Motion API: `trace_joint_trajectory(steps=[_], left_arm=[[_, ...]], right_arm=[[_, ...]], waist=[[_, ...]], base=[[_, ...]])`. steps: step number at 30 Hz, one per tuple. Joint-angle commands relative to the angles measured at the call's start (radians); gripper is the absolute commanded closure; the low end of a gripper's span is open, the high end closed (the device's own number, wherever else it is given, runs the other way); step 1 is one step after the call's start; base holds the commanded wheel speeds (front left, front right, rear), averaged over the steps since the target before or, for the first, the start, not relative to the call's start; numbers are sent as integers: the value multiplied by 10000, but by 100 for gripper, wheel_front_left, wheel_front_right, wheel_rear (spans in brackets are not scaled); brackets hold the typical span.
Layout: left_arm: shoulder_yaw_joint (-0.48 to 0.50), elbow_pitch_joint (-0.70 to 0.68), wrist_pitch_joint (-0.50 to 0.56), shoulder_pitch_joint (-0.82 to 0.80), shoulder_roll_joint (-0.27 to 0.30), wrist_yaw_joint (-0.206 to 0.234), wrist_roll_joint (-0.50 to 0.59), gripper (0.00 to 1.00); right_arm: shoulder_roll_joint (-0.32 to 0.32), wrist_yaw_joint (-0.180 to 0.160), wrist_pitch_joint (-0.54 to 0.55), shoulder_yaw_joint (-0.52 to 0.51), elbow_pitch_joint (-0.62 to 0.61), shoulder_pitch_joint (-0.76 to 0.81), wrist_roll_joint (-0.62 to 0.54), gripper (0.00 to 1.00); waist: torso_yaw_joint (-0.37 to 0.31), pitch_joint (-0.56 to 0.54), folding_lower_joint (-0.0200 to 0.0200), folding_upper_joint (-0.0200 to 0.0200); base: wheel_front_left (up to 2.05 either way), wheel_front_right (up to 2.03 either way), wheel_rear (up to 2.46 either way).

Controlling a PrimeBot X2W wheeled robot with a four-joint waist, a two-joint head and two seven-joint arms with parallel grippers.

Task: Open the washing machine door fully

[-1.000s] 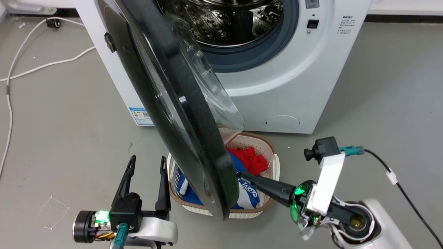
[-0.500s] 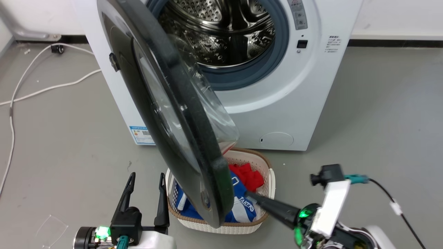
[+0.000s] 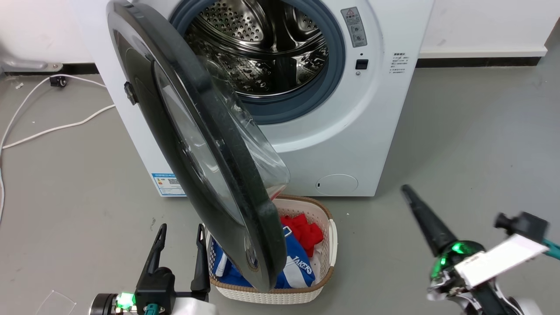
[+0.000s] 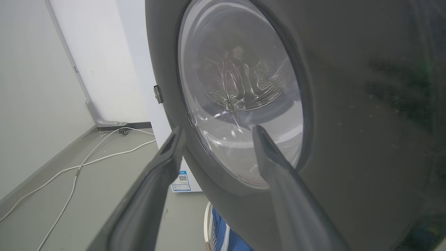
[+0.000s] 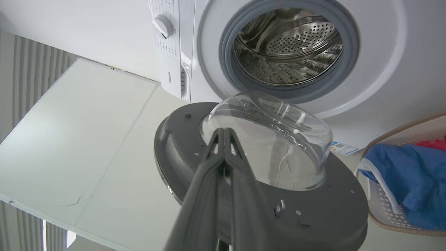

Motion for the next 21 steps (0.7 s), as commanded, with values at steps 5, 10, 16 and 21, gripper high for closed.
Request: trace_joint_trajectory(steps=[5, 10, 16, 21], left_arm=[[16, -54, -27, 146, 71, 2, 47, 0], [76, -64, -27, 176, 91, 52, 69, 0], [65, -74, -27, 162, 89, 95, 75, 0], [29, -48, -27, 113, 85, 108, 89, 0]], right_arm=[[-309, 29, -2158, -365, -378, 387, -1349, 100], [-1043, 27, -4723, 88, 299, 437, -4396, 100], [-848, 27, -5139, -577, 325, 86, -8823, 100], [-64, 15, -5145, -1308, -294, 585, -11608, 100]], waist=[[-47, -41, 1, 0], [-94, -91, 1, 0], [-88, -107, 1, 0], [9, -96, 1, 0]], base=[[0, 0, 0], [0, 0, 0], [0, 0, 0], [0, 0, 0]])
